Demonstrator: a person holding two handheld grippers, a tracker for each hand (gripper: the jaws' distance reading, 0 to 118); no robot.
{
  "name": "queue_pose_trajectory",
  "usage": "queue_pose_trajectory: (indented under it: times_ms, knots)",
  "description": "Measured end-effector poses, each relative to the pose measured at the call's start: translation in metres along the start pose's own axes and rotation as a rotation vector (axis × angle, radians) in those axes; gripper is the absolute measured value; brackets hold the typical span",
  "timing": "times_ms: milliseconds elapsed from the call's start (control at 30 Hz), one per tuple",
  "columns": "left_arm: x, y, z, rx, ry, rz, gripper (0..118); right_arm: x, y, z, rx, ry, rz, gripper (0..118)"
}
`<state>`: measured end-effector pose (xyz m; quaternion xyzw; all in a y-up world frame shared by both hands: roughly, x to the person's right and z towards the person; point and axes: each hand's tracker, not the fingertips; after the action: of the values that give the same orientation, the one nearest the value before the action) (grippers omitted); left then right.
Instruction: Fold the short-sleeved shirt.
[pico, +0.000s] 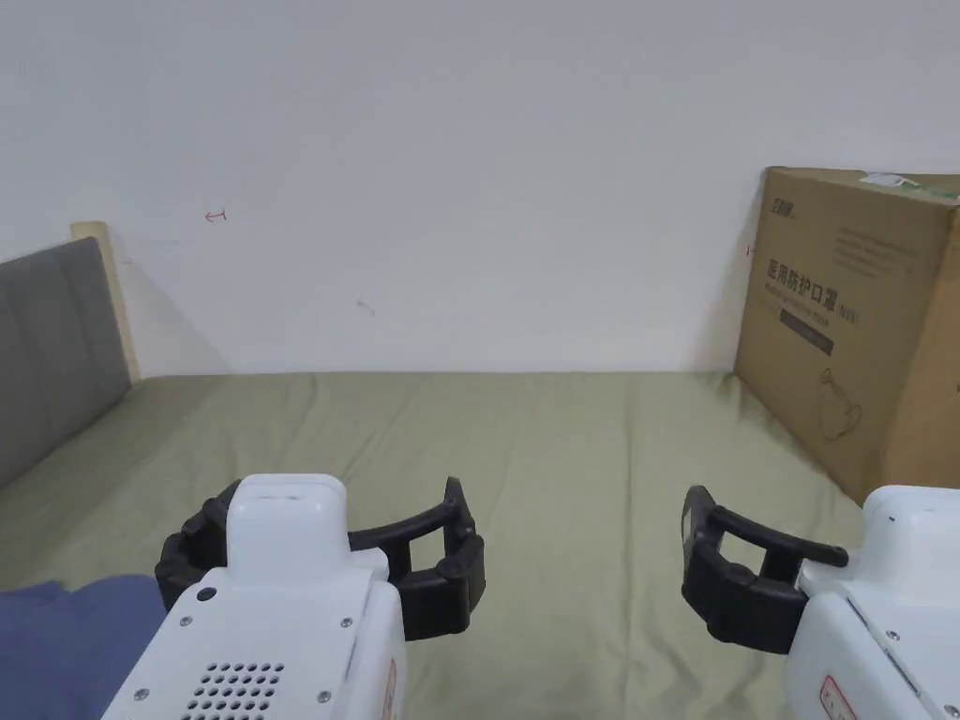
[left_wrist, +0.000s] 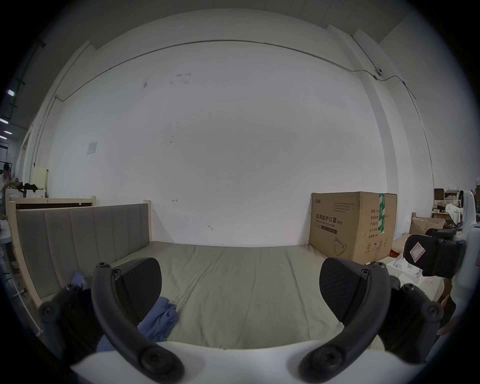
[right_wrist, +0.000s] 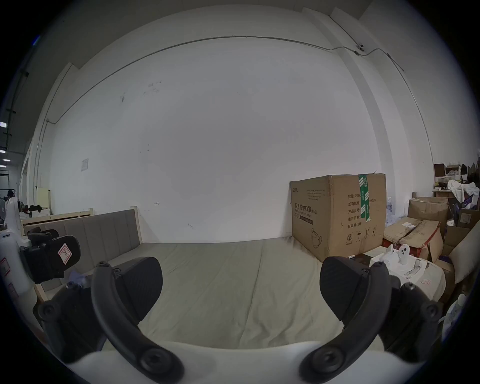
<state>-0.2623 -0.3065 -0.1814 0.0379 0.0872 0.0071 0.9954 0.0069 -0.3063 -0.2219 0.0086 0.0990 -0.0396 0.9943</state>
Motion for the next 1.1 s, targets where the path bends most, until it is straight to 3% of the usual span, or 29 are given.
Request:
queue_pose_trajectory:
  times_ms: [300, 367, 400, 433, 500, 567, 633, 667, 700, 733, 767, 800, 900, 967, 1067, 1100]
  knots:
    - [0.000, -0.001, -0.002, -0.009, -0.011, -0.025, 118, -0.002, -0.003, -0.003, -0.013, 0.013, 0.009, 118]
    - [0.007, 0.001, -0.003, 0.009, 0.033, -0.135, 118, 0.007, -0.002, -0.005, -0.021, 0.032, -0.121, 118]
    - [0.015, 0.000, -0.002, 0.035, 0.072, -0.253, 118, 0.017, -0.001, -0.007, -0.042, 0.036, -0.258, 118]
    - [0.025, -0.003, -0.002, 0.075, 0.129, -0.429, 118, 0.034, -0.004, -0.011, -0.074, 0.034, -0.448, 118]
    - [0.045, -0.018, -0.003, 0.162, 0.236, -0.825, 118, 0.069, -0.023, -0.018, -0.155, -0.015, -0.887, 118]
    - [0.064, -0.047, -0.005, 0.275, 0.417, -1.367, 118, 0.107, -0.073, -0.022, -0.251, -0.068, -1.479, 118]
    - [0.059, -0.077, -0.007, 0.420, 0.417, -1.725, 118, 0.123, -0.126, -0.010, -0.353, -0.151, -1.972, 118]
    - [0.057, -0.081, -0.004, 0.459, 0.344, -1.769, 118, 0.121, -0.149, -0.004, -0.376, -0.203, -2.131, 118]
    - [0.057, -0.081, 0.000, 0.428, 0.250, -1.707, 118, 0.120, -0.159, -0.001, -0.395, -0.238, -2.191, 118]
    - [0.061, -0.079, 0.002, 0.388, 0.203, -1.628, 118, 0.122, -0.164, 0.001, -0.394, -0.236, -2.194, 118]
    - [0.065, -0.075, 0.001, 0.349, 0.197, -1.522, 118, 0.119, -0.164, 0.004, -0.394, -0.230, -2.136, 118]
    - [0.067, -0.070, 0.000, 0.310, 0.185, -1.445, 118, 0.124, -0.153, 0.002, -0.386, -0.224, -1.953, 118]
    - [0.066, -0.042, -0.002, 0.185, 0.163, -1.154, 118, 0.126, -0.106, -0.008, -0.245, -0.131, -1.663, 118]
    - [0.055, -0.019, -0.003, 0.119, 0.109, -0.877, 118, 0.125, -0.071, -0.012, -0.142, -0.051, -1.441, 118]
    - [0.032, 0.006, -0.007, 0.037, 0.041, -0.457, 118, 0.097, -0.013, -0.011, 0.005, -0.027, -0.909, 118]
    - [0.025, 0.009, -0.011, 0.026, 0.027, -0.360, 118, 0.084, -0.001, -0.009, 0.038, -0.025, -0.763, 118]
